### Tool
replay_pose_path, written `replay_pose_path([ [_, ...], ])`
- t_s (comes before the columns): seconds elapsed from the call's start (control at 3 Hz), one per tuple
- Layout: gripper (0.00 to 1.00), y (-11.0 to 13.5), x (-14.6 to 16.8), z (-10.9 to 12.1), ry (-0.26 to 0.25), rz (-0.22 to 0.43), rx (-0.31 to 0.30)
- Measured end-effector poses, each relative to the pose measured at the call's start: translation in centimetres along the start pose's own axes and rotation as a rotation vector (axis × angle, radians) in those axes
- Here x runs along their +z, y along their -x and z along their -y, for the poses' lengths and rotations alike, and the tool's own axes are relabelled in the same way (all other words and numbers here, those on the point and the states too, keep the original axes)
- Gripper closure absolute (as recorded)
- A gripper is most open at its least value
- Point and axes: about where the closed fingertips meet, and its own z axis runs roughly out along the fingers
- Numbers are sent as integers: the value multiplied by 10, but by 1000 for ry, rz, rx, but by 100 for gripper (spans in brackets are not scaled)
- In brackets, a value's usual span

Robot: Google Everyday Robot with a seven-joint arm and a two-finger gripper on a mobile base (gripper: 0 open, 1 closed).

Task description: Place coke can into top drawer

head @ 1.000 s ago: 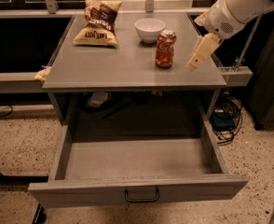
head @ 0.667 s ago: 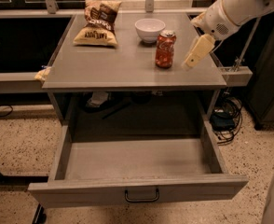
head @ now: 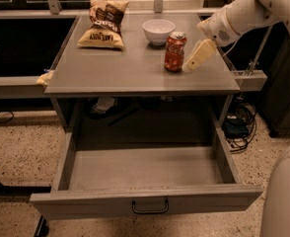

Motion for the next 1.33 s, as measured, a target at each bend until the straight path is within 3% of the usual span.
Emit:
replay_pose_path([
  [0.33,0,-4,22,16,-20,29,35],
  [1.0,0,-9,66,35,-12,39,78],
  [1.33,18,-6,85,35,17,51,99],
])
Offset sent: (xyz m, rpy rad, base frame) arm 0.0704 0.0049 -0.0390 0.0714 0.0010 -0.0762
